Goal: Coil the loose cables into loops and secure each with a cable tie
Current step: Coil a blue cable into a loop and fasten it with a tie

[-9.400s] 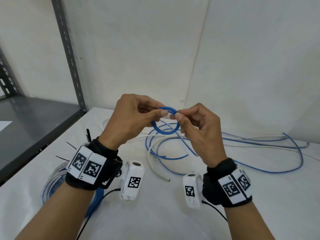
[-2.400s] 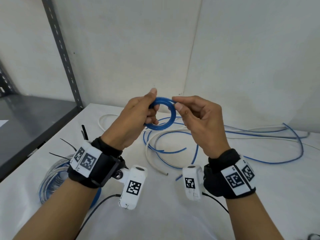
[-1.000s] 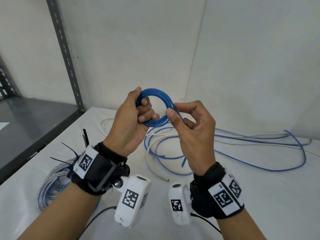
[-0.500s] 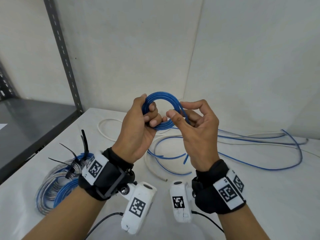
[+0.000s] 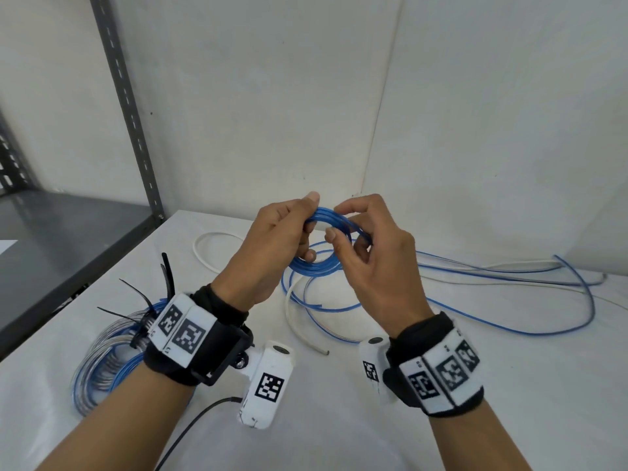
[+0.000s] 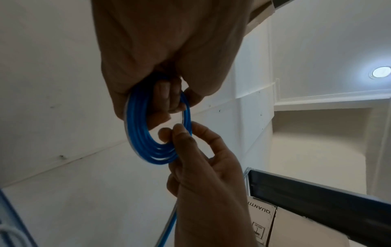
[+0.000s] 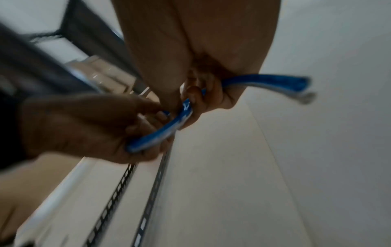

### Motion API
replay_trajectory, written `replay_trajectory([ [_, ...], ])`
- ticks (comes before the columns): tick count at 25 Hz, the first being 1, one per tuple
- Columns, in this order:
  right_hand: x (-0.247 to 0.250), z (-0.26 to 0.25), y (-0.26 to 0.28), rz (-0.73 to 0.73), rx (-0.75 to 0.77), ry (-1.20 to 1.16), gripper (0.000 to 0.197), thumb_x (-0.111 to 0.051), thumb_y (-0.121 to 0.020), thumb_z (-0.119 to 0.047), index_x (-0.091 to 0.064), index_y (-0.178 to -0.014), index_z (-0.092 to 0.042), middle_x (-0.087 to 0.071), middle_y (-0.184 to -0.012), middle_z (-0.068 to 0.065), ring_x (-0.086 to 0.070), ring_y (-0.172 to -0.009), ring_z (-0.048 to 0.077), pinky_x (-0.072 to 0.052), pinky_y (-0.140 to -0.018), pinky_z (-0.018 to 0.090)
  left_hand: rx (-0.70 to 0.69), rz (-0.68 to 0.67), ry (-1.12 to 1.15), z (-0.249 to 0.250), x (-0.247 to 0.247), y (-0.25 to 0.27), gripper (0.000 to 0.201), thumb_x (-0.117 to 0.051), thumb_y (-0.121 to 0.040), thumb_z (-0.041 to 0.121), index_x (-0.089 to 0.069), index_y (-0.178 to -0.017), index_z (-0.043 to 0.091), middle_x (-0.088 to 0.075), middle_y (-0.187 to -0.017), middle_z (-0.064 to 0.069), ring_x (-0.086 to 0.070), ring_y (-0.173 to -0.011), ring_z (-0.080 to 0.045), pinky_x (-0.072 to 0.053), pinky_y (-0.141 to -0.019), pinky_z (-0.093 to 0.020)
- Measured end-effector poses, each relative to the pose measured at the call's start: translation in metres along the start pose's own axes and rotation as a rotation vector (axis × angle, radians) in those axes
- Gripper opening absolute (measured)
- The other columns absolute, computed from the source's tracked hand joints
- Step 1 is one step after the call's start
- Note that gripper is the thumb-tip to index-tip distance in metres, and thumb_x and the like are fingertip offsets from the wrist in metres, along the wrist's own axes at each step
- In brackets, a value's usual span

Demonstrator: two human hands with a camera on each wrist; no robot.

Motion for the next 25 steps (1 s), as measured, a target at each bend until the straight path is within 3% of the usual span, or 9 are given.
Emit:
replay_trajectory([
  [4,-0.007,-0.003,0.004,0.083,0.062,0.207,0.02,-0.061,-0.1,-0.025,-0.052,-0.118,-0.026,-0.059,-0.079,-0.013,-0.046,-0.053,0.004,-0.032,-0.057,0.02,0.019,-0.008,0.073,-0.001,-0.001,0.001,0.045,-0.048,-0.107,0.032,-0.046,-0.066,0.014,-0.025,-0.056,0.006,-0.022,-0.052,-0.012,-0.04,-0.051,-0.023],
  [9,0.001,-0.001,-0.004,0.004,-0.03,-0.232,0.023,-0.062,-0.101,-0.019,-0.066,-0.123,-0.026,-0.071,-0.093,-0.014,-0.066,-0.077,0.007,-0.049,-0.069,0.023,0.036,0.062,0.218,0.002,0.005,0.0,0.041,-0.05,-0.106,0.033,-0.047,-0.069,0.016,-0.015,-0.072,-0.005,-0.02,-0.05,-0.011,-0.039,-0.052,-0.024],
  [11,0.002,0.001,-0.004,0.033,-0.045,-0.3,0.023,-0.059,-0.102,-0.017,-0.068,-0.123,-0.024,-0.069,-0.083,-0.015,-0.061,-0.069,0.004,-0.046,-0.065,0.023,0.044,0.105,0.322,0.005,0.009,0.001,0.04,-0.05,-0.106,0.033,-0.048,-0.07,0.016,-0.011,-0.079,-0.009,-0.019,-0.048,-0.011,-0.039,-0.052,-0.024],
  [13,0.001,0.003,-0.001,0.131,-0.084,-0.385,0.019,-0.061,-0.101,-0.018,-0.071,-0.117,-0.018,-0.071,-0.081,-0.009,-0.057,-0.063,0.003,-0.043,-0.061,0.022,0.052,0.135,0.422,0.007,0.009,0.003,0.04,-0.051,-0.106,0.033,-0.047,-0.071,0.015,-0.01,-0.078,-0.007,-0.018,-0.049,-0.011,-0.039,-0.051,-0.023],
  [16,-0.006,-0.001,0.004,0.18,-0.106,-0.452,0.023,-0.068,-0.096,-0.021,-0.07,-0.118,-0.016,-0.078,-0.097,0.0,-0.074,-0.089,0.012,-0.055,-0.076,0.024,0.051,0.165,0.5,0.004,0.006,0.004,0.04,-0.05,-0.106,0.035,-0.046,-0.072,0.015,-0.011,-0.073,-0.004,-0.02,-0.048,-0.011,-0.04,-0.052,-0.023],
  [18,-0.007,-0.003,0.005,0.18,-0.113,-0.456,0.027,-0.07,-0.094,-0.016,-0.069,-0.121,-0.014,-0.079,-0.093,0.002,-0.074,-0.089,0.018,-0.056,-0.077,0.024,0.044,0.161,0.492,0.0,0.005,0.002,0.041,-0.047,-0.107,0.038,-0.048,-0.073,0.014,-0.014,-0.067,-0.001,-0.023,-0.048,-0.011,-0.043,-0.057,-0.025],
  [21,0.005,0.002,-0.002,0.16,-0.089,-0.4,0.025,-0.07,-0.094,-0.01,-0.07,-0.119,-0.015,-0.079,-0.086,0.001,-0.075,-0.082,0.021,-0.057,-0.075,0.032,-0.021,0.053,0.242,0.002,0.005,-0.001,0.042,-0.047,-0.106,0.043,-0.057,-0.083,0.01,-0.038,-0.059,0.0,-0.043,-0.052,-0.015,-0.054,-0.068,-0.031],
  [23,0.013,0.009,-0.006,0.025,-0.067,-0.327,0.025,-0.072,-0.093,-0.01,-0.073,-0.118,-0.015,-0.078,-0.092,-0.002,-0.075,-0.085,0.016,-0.058,-0.078,0.033,-0.177,-0.073,-0.182,0.011,0.007,0.0,0.031,-0.061,-0.099,0.04,-0.068,-0.098,0.01,-0.066,-0.072,0.001,-0.065,-0.066,-0.017,-0.058,-0.075,-0.031],
  [25,0.013,0.013,-0.007,-0.164,-0.041,-0.238,0.024,-0.073,-0.092,-0.013,-0.076,-0.115,-0.017,-0.078,-0.097,-0.007,-0.074,-0.088,0.012,-0.057,-0.078,0.032,-0.236,-0.253,-0.489,0.014,0.007,0.004,0.024,-0.075,-0.088,0.034,-0.076,-0.101,0.014,-0.076,-0.082,-0.001,-0.073,-0.075,-0.015,-0.058,-0.075,-0.026],
])
Point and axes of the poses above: each hand's wrist, its own y-axis away from the middle knuckle, its own x-axis out of the back of the hand, z = x × y, the point moved 6 cm from there along -y, towards the middle knuckle
